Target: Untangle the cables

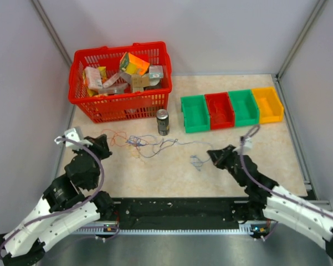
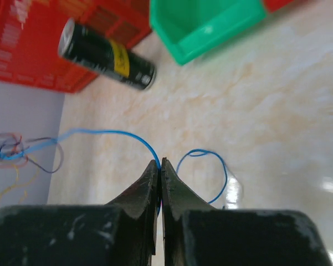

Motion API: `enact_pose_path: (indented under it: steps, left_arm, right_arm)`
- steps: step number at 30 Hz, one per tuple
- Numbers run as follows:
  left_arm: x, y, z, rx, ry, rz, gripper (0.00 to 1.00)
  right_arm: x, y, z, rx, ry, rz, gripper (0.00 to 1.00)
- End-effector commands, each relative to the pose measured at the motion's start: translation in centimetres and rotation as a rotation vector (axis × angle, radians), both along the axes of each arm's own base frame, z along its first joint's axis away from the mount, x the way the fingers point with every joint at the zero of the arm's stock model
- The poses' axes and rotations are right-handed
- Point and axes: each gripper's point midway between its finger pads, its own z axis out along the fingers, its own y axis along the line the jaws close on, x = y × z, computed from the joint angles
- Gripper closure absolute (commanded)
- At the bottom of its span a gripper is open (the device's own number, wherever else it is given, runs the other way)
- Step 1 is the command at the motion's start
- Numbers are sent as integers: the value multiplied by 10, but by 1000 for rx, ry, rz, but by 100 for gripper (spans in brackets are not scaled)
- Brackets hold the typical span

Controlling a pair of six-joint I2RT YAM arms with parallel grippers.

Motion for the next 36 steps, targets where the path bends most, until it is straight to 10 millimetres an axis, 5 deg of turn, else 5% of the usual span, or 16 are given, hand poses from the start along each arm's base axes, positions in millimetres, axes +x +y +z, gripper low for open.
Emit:
enact_pose_path:
  steps: [1, 7, 14, 24, 28, 32, 36]
  left_arm:
    - [-11, 52, 8, -85, -75, 234, 100]
    - [-20, 72, 4, -96, -89, 303, 100]
    - [-15, 64, -3, -74, -64, 283, 100]
    - [2, 16, -27, -67, 7, 129, 100]
    - [8, -6, -44, -57, 59, 64, 100]
    - [11, -34, -60, -60, 112, -46, 100]
    - [11, -71, -66, -6, 115, -236, 100]
  right_arm:
    - [-1, -112, 8, -187, 2, -396, 100]
    - [-17, -179, 89, -258, -164, -586, 100]
    - [-19, -201, 129, -362, -217, -650, 100]
    - [-1, -165, 131, -402, -209, -526, 100]
    - [19, -152, 151, -520, -185, -507, 100]
    - [47, -153, 181, -537, -216, -542, 100]
    - [94, -167, 189, -421, -172, -524, 100]
